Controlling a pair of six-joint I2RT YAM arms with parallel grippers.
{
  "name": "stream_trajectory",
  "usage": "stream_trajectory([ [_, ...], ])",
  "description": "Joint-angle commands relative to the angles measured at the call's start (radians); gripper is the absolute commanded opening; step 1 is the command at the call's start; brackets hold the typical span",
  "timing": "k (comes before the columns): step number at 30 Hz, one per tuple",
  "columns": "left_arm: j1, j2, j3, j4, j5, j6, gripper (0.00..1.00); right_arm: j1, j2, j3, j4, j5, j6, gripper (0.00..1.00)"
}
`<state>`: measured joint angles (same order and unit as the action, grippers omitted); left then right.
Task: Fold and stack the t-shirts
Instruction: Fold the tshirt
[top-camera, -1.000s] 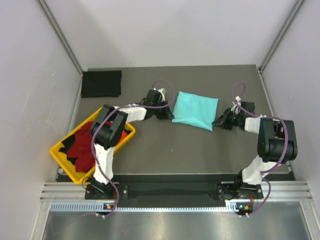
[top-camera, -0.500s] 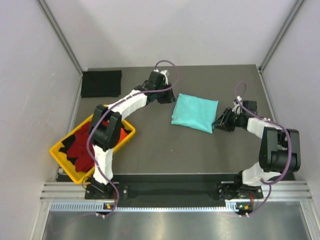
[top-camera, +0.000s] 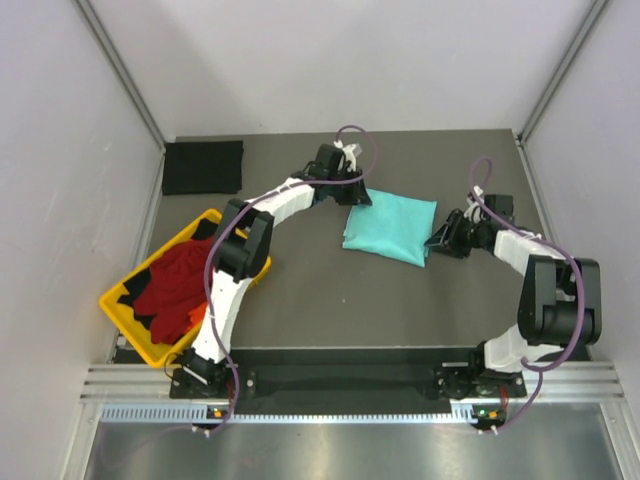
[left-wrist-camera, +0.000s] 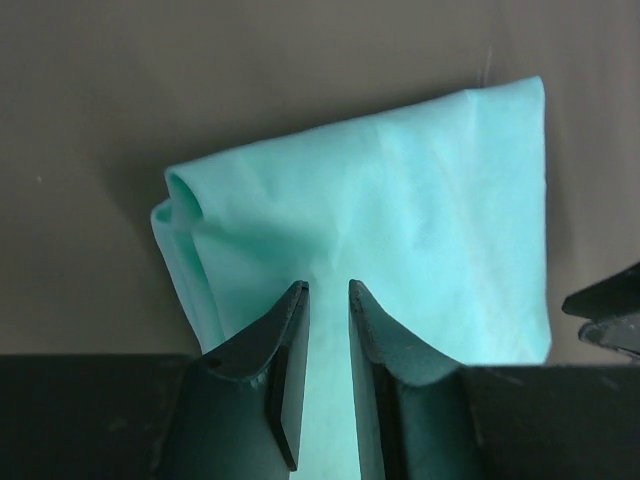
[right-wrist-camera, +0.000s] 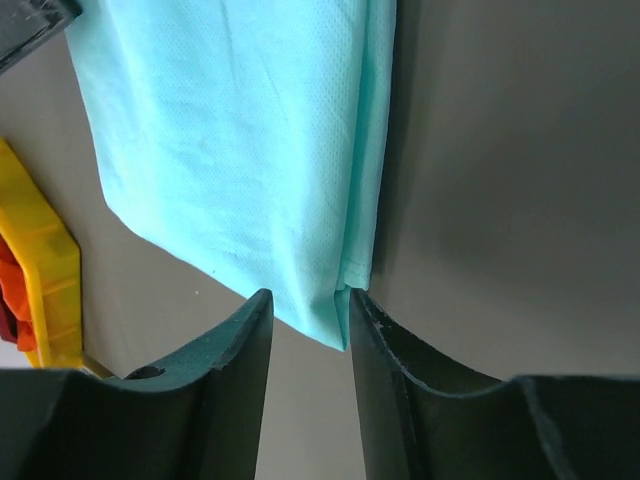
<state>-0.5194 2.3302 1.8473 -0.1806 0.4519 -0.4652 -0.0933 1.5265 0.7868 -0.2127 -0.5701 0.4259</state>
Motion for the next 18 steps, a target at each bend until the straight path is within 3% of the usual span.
stream_trajectory([
  [1,0.013,0.052,0.116,0.052,-0.002,0.037,0.28,0.018,0.034,0.029,0.033,-0.005,-0.027,0.37],
  [7,0.047,0.129,0.158,0.075,-0.035,0.008,0.27,0.023,0.106,-0.003,0.079,0.005,-0.039,0.29],
  [10,0.062,0.159,0.168,0.082,-0.041,0.000,0.27,0.023,0.123,-0.008,0.091,0.041,-0.041,0.09],
  [12,0.071,0.178,0.176,0.084,-0.039,-0.001,0.28,0.023,0.126,-0.004,0.096,0.067,-0.042,0.02],
  [16,0.082,0.175,0.219,0.043,0.005,-0.004,0.32,0.023,0.115,0.015,0.087,0.075,-0.038,0.00],
  [18,0.082,0.127,0.224,0.012,0.010,0.017,0.35,0.023,0.098,0.040,0.061,0.075,-0.035,0.06],
])
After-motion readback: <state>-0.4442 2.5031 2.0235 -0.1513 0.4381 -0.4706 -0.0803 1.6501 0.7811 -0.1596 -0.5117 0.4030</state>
